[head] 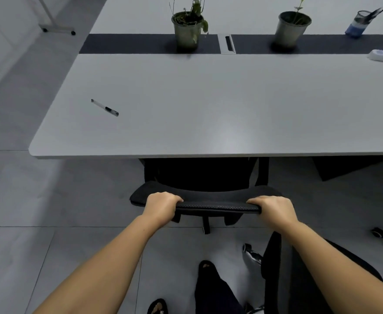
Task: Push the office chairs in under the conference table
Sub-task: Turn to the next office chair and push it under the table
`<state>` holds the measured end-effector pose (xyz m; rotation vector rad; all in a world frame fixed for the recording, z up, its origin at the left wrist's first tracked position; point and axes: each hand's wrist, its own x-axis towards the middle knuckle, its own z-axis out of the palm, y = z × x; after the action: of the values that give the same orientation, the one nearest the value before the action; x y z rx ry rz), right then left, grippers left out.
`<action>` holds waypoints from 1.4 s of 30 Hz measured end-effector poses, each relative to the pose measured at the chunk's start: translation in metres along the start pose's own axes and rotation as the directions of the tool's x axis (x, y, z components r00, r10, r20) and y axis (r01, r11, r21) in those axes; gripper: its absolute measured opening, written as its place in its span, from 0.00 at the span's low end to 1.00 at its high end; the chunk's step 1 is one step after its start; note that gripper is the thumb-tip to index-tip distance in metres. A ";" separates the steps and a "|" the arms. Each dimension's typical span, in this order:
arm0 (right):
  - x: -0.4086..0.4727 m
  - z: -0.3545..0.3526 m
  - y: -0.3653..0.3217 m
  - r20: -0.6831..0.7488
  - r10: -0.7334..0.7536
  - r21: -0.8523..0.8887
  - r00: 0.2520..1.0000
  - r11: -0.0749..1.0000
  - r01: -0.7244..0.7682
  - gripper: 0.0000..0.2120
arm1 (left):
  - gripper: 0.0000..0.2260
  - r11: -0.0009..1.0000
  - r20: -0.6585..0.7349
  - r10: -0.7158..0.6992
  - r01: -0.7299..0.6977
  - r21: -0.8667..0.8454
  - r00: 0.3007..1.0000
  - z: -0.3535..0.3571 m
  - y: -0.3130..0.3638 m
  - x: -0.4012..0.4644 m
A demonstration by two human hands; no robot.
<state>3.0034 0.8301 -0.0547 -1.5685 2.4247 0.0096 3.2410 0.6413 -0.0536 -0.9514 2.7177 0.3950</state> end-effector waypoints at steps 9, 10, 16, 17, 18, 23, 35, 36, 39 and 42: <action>0.056 -0.020 0.033 0.080 -0.039 -0.033 0.996 0.999 0.041 0.18 | 0.22 0.996 0.010 -0.062 0.062 0.059 0.998 -0.023 0.012 0.047; 0.063 -0.022 0.037 0.086 -0.038 -0.040 0.996 0.998 0.042 0.18 | 0.22 0.996 0.011 -0.065 0.065 0.057 0.998 -0.023 0.014 0.052; 0.103 -0.045 0.054 0.121 -0.028 -0.069 0.992 0.997 0.036 0.19 | 0.22 0.995 0.025 -0.095 0.094 0.021 0.995 -0.034 0.017 0.092; 0.104 -0.045 0.056 0.124 -0.026 -0.067 0.992 0.997 0.035 0.19 | 0.22 0.996 0.026 -0.089 0.088 0.029 0.996 -0.035 0.017 0.095; 0.104 -0.043 0.057 0.123 -0.027 -0.059 0.992 0.998 0.035 0.19 | 0.22 0.996 0.025 -0.086 0.085 0.033 0.996 -0.034 0.017 0.095; 0.099 -0.034 0.058 0.104 -0.034 -0.048 0.994 0.998 0.039 0.20 | 0.21 0.997 0.027 -0.076 0.075 0.036 0.997 -0.034 0.018 0.090; 0.048 -0.042 0.024 0.080 -0.042 0.235 0.996 0.972 0.022 0.29 | 0.25 0.989 0.162 0.115 -0.096 -0.116 0.980 -0.053 -0.007 0.051; 0.038 -0.047 0.014 0.037 -0.028 0.305 0.999 0.952 0.015 0.30 | 0.25 0.983 0.114 0.122 -0.104 -0.148 0.986 -0.056 -0.009 0.042; 0.006 -0.059 -0.020 -0.115 0.047 0.513 0.992 0.858 0.019 0.31 | 0.24 0.948 -0.057 0.105 -0.117 -0.297 0.993 -0.067 -0.012 0.012; -0.030 -0.065 -0.061 -0.234 0.154 0.704 0.960 0.708 0.058 0.31 | 0.23 0.858 -0.211 0.074 -0.170 -0.484 0.975 -0.076 -0.013 -0.024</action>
<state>3.0563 0.8227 0.0223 -1.1777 2.2132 -1.0766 3.2578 0.6208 0.0226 -0.9701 2.9132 1.1378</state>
